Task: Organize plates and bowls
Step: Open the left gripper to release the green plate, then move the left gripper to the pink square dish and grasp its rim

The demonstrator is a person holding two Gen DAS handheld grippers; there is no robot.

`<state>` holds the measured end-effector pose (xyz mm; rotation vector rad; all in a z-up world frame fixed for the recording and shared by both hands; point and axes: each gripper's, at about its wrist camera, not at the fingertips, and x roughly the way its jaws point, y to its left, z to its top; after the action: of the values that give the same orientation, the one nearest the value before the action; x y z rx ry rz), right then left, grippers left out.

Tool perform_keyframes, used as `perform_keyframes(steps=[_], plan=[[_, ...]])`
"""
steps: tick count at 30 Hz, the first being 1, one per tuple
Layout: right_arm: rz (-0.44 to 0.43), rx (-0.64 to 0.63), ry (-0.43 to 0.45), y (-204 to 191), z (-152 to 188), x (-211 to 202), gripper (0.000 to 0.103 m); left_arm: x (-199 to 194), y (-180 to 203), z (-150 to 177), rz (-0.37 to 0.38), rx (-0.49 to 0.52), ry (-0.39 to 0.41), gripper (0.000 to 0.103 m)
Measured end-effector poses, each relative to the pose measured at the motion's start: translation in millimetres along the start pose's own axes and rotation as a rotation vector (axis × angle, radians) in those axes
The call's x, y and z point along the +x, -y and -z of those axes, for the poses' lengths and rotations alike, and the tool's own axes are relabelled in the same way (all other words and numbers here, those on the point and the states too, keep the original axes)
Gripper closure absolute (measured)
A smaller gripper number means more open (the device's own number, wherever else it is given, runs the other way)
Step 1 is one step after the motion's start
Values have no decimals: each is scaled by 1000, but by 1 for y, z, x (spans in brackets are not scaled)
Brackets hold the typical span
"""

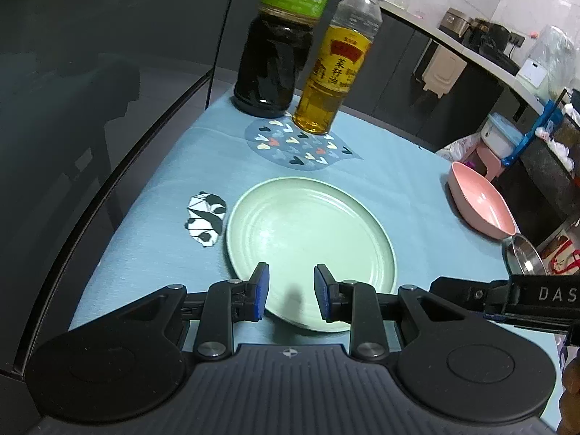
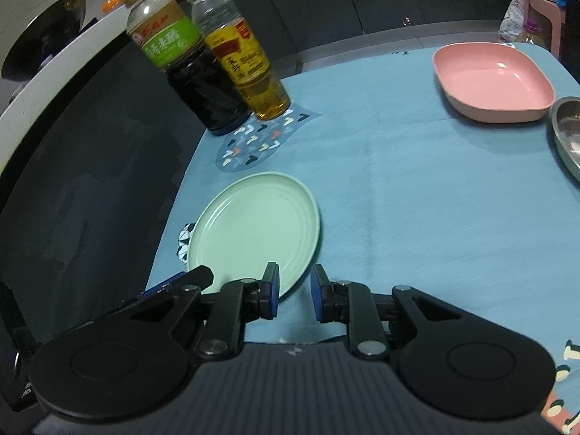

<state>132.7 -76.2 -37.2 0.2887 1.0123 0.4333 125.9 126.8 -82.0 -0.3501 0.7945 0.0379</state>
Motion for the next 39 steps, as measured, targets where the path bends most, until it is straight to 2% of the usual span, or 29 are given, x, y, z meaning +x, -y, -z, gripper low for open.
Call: perform_keyframes(steps=[14,22,33,39], plan=[[-19,75,65,39,-14,-22,82,4,53,-9,1,89,-8,77],[-32,105,118,64,-26,-35,82,9,86,-21,34,127,-21,69],[60,151,294,119,-61,-83,81,40,153,-45,125,193,-29,66],[116,183,326,147,-90,-79,73,73,182,-58,152,190,-49,66]])
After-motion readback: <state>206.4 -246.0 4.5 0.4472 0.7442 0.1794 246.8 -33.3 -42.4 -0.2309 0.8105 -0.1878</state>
